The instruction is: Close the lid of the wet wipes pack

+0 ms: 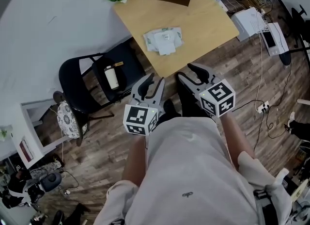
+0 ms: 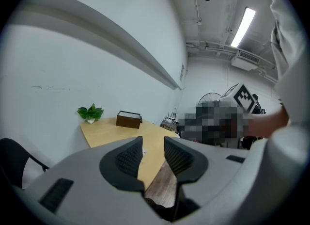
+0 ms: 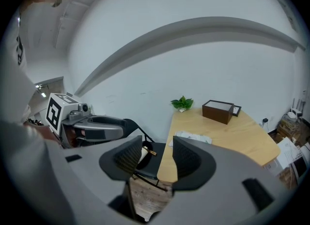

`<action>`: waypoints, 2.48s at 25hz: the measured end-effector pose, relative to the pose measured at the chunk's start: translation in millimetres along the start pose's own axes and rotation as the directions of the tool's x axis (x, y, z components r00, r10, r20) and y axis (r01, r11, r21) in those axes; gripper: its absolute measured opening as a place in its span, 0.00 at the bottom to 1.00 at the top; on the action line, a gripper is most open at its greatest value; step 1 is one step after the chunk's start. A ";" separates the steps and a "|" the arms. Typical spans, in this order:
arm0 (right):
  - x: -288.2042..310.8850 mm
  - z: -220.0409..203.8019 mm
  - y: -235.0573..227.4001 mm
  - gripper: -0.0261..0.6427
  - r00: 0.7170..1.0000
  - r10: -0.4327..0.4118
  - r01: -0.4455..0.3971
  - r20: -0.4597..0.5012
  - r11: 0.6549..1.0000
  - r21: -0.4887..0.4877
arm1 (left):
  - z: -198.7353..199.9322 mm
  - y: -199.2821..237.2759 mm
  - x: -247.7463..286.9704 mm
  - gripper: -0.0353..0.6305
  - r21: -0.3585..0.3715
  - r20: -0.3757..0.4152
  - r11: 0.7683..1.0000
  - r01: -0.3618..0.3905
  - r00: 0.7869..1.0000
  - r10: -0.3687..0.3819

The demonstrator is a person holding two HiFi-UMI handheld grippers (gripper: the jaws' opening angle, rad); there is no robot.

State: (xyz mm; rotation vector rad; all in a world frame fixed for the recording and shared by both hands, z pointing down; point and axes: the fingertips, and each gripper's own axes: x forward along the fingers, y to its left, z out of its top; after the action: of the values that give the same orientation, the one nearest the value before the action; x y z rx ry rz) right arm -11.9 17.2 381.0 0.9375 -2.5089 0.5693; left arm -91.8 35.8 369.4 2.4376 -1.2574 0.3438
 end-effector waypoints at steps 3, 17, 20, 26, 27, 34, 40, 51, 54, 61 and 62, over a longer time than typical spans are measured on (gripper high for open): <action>13.3 2.1 -12.5 0.32 1.000 0.016 -0.017 -0.022 1.000 -0.009 | 5.2 11.4 12.1 0.23 -0.005 -0.012 1.000 -0.020 1.000 0.020; 101.5 -9.1 -71.5 0.41 0.976 0.127 -0.145 -0.178 0.985 -0.092 | 10.4 58.3 57.9 0.23 -0.053 -0.080 0.992 -0.112 0.991 0.108; 119.6 -17.7 -81.2 0.43 0.963 0.145 -0.179 -0.228 0.975 -0.135 | 9.2 67.0 67.3 0.23 -0.073 -0.092 0.988 -0.135 0.987 0.128; 148.1 -33.8 -95.9 0.45 0.934 0.175 -0.246 -0.311 0.948 -0.204 | 5.6 80.1 83.7 0.23 -0.103 -0.112 0.978 -0.181 0.979 0.169; 151.4 -36.4 -96.8 0.46 0.928 0.183 -0.260 -0.324 0.942 -0.211 | 5.1 81.5 86.2 0.23 -0.108 -0.116 0.976 -0.188 0.978 0.175; 170.6 -48.2 -104.2 0.48 0.899 0.221 -0.328 -0.379 0.913 -0.245 | 2.3 87.8 98.8 0.23 -0.141 -0.137 0.962 -0.233 0.967 0.214; 185.0 -61.6 -108.4 0.50 0.882 0.231 -0.365 -0.410 0.886 -0.286 | -5.7 94.2 101.7 0.23 -0.155 -0.154 0.948 -0.279 0.954 0.256; 203.0 -83.7 -118.5 0.53 0.862 0.198 -0.403 -0.467 0.827 -0.392 | -13.8 97.5 99.7 0.23 -0.187 -0.163 0.923 -0.336 0.937 0.308; 208.3 -89.8 -122.1 0.54 0.858 0.187 -0.407 -0.478 0.815 -0.412 | -18.4 97.3 100.2 0.23 -0.189 -0.167 0.922 -0.337 0.937 0.308; 217.3 -103.5 -126.9 0.57 0.848 0.162 -0.420 -0.504 0.787 -0.453 | -25.9 94.6 98.3 0.23 -0.189 -0.163 0.924 -0.331 0.939 0.303; 218.9 -104.9 -126.9 0.58 0.848 0.159 -0.422 -0.506 0.779 -0.463 | -27.2 94.5 98.1 0.23 -0.189 -0.163 0.925 -0.330 0.939 0.301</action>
State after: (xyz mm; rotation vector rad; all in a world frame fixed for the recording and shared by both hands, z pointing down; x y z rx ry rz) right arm -53.8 -132.1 606.8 0.1490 -2.1977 0.0788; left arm -114.4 -73.9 451.4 1.9987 -1.5444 0.4238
